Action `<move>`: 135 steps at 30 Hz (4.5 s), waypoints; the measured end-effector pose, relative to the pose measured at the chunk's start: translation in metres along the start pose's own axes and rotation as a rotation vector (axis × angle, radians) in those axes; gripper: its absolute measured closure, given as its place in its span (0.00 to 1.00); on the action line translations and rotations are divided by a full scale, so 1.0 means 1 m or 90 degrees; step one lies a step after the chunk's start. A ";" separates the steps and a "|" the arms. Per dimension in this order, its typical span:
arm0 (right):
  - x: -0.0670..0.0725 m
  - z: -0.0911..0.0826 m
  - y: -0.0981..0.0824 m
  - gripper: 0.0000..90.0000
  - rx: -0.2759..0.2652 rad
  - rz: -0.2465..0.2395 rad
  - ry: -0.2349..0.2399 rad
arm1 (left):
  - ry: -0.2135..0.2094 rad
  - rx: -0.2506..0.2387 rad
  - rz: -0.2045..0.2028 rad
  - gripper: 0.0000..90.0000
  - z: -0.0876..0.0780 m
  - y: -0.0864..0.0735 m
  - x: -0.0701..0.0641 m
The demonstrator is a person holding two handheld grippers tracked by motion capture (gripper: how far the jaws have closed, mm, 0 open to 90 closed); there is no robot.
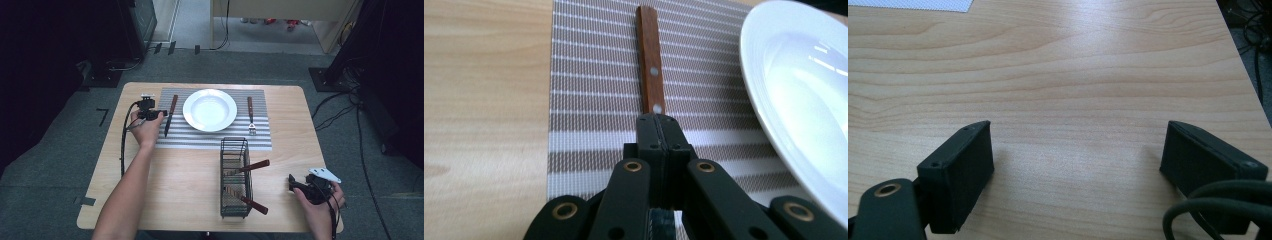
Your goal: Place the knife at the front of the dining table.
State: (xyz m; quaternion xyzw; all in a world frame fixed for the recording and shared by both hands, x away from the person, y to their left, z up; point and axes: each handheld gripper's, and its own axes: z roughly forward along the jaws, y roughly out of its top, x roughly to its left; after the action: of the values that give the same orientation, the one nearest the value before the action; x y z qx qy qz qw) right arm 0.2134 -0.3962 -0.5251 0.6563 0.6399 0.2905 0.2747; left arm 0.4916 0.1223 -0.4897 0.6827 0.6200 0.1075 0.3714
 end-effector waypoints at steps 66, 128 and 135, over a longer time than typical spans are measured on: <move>0.000 0.000 0.000 0.15 0.000 0.000 0.000 | -0.012 -0.084 0.037 0.25 -0.083 -0.070 0.019; 0.000 0.000 0.000 0.15 0.000 0.000 0.000 | 0.101 -0.082 0.082 0.19 -0.144 -0.176 0.048; 0.000 0.000 0.000 0.15 0.000 0.000 0.000 | 0.157 -0.057 0.130 0.17 -0.137 -0.176 0.036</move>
State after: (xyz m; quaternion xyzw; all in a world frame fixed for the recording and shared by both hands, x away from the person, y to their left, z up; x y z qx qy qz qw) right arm 0.2133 -0.3962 -0.5251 0.6565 0.6397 0.2903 0.2747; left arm 0.2812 0.1992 -0.5180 0.7063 0.5831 0.2555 0.3096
